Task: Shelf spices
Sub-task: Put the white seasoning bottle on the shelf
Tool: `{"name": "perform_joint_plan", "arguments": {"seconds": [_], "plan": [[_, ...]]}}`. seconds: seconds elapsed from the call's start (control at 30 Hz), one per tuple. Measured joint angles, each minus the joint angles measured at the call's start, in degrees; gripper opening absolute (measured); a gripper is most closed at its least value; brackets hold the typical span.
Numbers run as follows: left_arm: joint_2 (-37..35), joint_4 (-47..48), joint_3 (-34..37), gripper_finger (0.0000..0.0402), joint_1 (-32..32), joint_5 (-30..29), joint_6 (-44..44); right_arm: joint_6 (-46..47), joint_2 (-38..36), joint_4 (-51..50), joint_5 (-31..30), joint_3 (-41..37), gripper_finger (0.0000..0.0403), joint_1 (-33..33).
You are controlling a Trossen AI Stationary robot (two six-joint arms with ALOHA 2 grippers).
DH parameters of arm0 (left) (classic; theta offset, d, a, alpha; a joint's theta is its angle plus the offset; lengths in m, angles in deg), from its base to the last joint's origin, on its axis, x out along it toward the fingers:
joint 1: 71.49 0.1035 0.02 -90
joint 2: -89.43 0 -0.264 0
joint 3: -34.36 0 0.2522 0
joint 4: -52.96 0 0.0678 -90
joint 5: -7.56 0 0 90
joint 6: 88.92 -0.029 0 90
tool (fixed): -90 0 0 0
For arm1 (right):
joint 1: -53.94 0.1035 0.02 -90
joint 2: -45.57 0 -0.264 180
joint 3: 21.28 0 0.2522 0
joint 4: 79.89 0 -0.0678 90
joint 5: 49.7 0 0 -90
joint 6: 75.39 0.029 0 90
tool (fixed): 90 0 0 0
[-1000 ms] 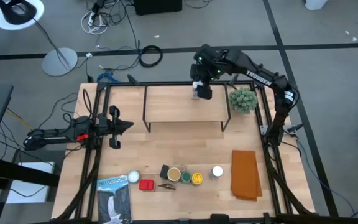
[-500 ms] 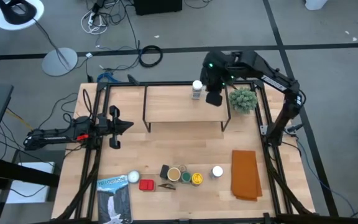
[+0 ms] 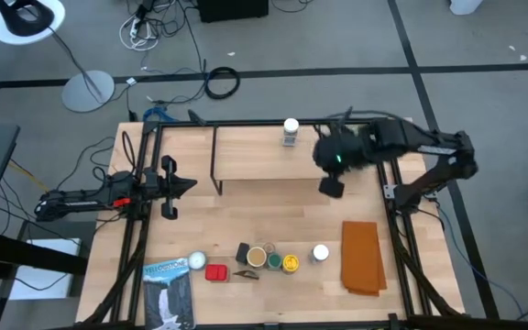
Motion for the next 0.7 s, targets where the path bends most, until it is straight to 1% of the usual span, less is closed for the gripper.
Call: {"name": "perform_joint_plan", "arguments": {"seconds": [0.07,0.2,0.33,0.47,0.57,0.7], "plan": [[0.0,0.0,0.0,0.0006,0.0,0.0,0.0,6.2,-2.3,1.7,-1.6,-4.9,0.0003,3.8],[0.0,0.0,0.0,0.0006,0.0,0.0,0.0,17.1,-5.5,6.7,-2.2,-14.8,0.0004,10.5],[0.0,0.0,0.0,0.0006,0.0,0.0,0.0,18.9,-6.3,11.6,-2.4,-23.5,0.0003,14.4],[0.0,0.0,0.0,0.0006,0.0,0.0,0.0,23.9,-5.5,14.4,-2.0,-29.9,0.0010,16.1],[0.0,0.0,0.0,0.0006,0.0,0.0,0.0,27.7,-4.6,14.4,0.8,-33.1,0.0023,16.7],[0.0,0.0,0.0,0.0006,0.0,0.0,0.0,30.2,-3.8,14.2,6.2,-34.8,0.0051,18.1]]}}
